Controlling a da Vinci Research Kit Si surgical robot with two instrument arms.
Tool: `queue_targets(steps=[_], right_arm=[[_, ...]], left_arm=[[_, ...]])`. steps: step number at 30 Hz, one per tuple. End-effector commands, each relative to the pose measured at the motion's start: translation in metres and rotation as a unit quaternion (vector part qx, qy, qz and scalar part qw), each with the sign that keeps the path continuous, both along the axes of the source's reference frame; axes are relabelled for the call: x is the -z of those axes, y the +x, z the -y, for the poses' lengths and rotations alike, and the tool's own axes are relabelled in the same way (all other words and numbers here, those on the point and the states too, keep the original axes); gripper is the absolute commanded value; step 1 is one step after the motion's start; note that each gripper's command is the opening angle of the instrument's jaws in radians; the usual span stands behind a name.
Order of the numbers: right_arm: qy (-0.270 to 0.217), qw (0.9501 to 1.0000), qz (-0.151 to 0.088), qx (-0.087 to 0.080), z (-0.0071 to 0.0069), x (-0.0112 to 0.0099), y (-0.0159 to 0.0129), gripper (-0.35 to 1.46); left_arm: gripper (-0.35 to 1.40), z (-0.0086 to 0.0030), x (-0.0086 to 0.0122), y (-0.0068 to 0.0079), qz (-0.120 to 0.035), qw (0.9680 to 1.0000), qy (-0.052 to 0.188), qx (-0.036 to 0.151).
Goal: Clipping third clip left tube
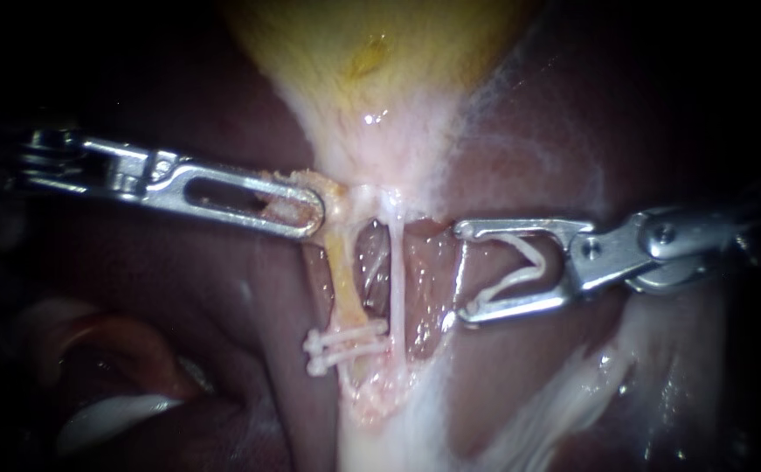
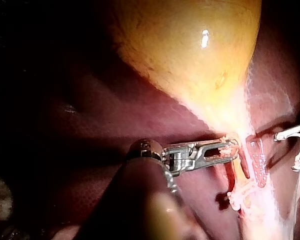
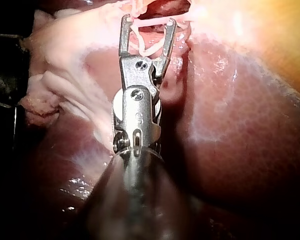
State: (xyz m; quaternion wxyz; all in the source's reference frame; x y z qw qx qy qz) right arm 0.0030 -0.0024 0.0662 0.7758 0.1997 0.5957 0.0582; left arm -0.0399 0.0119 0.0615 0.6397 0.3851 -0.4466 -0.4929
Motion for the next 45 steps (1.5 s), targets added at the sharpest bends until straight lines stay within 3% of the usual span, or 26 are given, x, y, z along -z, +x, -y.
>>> queue_targets(steps=[1, 21, 28, 32, 36, 45], right_arm=[[0.004, 1.0000, 0.001, 0.000, 0.0002, -0.0003, 0.0004, 0.50], [0.052, 0.9986, 0.006, -0.001, 0.0030, -0.0044, 0.0072, 0.50], [0.070, 0.9975, 0.007, 0.004, 0.0043, -0.0061, 0.0095, 0.50], [0.092, 0.9957, 0.007, 0.010, 0.0043, -0.0065, 0.0110, 0.49], [0.128, 0.9916, -0.017, 0.001, 0.0040, -0.0066, 0.0122, 0.49], [0.204, 0.9763, -0.071, -0.014, 0.0026, -0.0059, 0.0129, 0.48]], left_arm=[[-0.35, 0.0001, 0.0001, 0.0000, 0.000, 1.0000, 0.000, 0.000], [-0.35, 0.0006, 0.0006, -0.0006, -0.002, 1.0000, 0.000, 0.002], [-0.35, 0.0007, 0.0008, -0.0010, -0.001, 1.0000, 0.000, 0.001], [-0.35, 0.0007, 0.0008, -0.0011, -0.001, 1.0000, 0.000, 0.001], [-0.35, 0.0007, 0.0008, -0.0012, -0.001, 1.0000, 0.000, 0.001], [-0.35, 0.0003, 0.0001, -0.0010, 0.000, 1.0000, 0.000, 0.000]])
